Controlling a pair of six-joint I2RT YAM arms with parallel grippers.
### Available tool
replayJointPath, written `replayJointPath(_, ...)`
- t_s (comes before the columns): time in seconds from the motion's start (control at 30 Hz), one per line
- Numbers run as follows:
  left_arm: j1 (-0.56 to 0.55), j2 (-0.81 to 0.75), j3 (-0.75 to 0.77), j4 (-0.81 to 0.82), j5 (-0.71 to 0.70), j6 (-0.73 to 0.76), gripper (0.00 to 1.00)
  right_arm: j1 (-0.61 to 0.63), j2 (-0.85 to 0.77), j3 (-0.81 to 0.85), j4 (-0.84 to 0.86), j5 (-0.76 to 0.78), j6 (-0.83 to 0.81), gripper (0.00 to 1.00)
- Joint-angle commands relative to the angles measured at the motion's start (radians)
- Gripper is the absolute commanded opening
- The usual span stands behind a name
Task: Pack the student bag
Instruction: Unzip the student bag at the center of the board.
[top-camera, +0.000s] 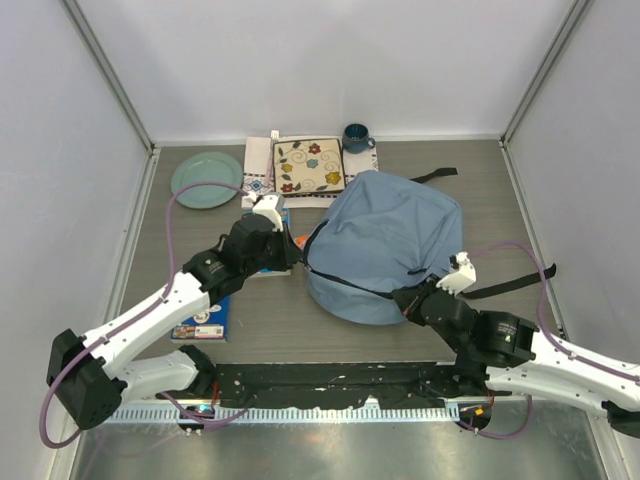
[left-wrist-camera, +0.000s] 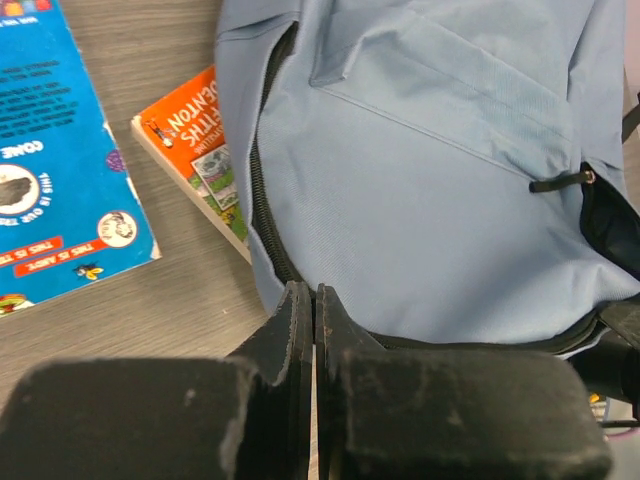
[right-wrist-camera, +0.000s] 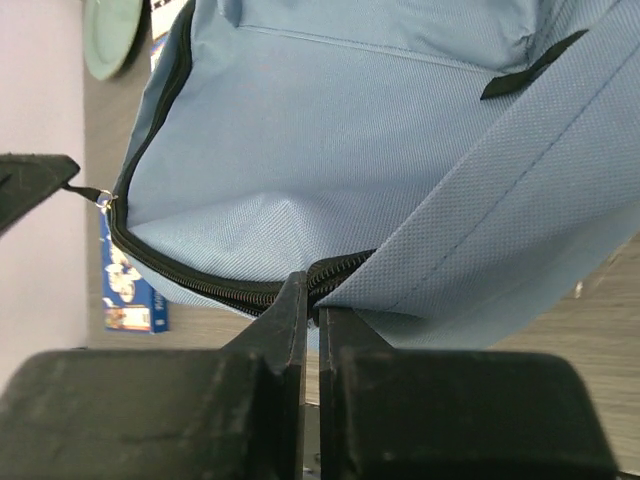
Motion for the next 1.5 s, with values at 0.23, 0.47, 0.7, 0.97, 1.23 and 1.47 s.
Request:
replayJointPath(0.23,-0.242,-0.031,0.145,0.042,0.053,0.013,0.0,-0.002,0.217,0.113,0.133,0.123,-0.483,0.01)
replayJointPath(0.47,-0.271,-0.232,-0.036,0.002,0.011,-0.053,0.0,0.004,0.464,0.249,0.303,0.111,-0.671,0.01)
replayJointPath(0.7,-0.277,-0.419,-0.168,-0.047,-0.082,-0.078,0.0,0.011,0.675,0.326,0.334,0.257,-0.694,0.01)
replayJointPath(0.97,-0.277,-0.231,-0.196,0.086,-0.025,-0.073,0.0,-0.149,0.602,0.242,0.153,0.13,-0.43,0.25)
replayJointPath(1.23,-0.277,-0.123,-0.208,0.211,-0.002,-0.076,0.0,-0.208,0.285,0.125,0.124,-0.18,-0.129,0.78)
replayJointPath(1.47,-0.277,-0.028,-0.173,0.238,0.078,-0.081,0.0,-0.197,0.167,-0.043,0.305,-0.439,0.207,0.78)
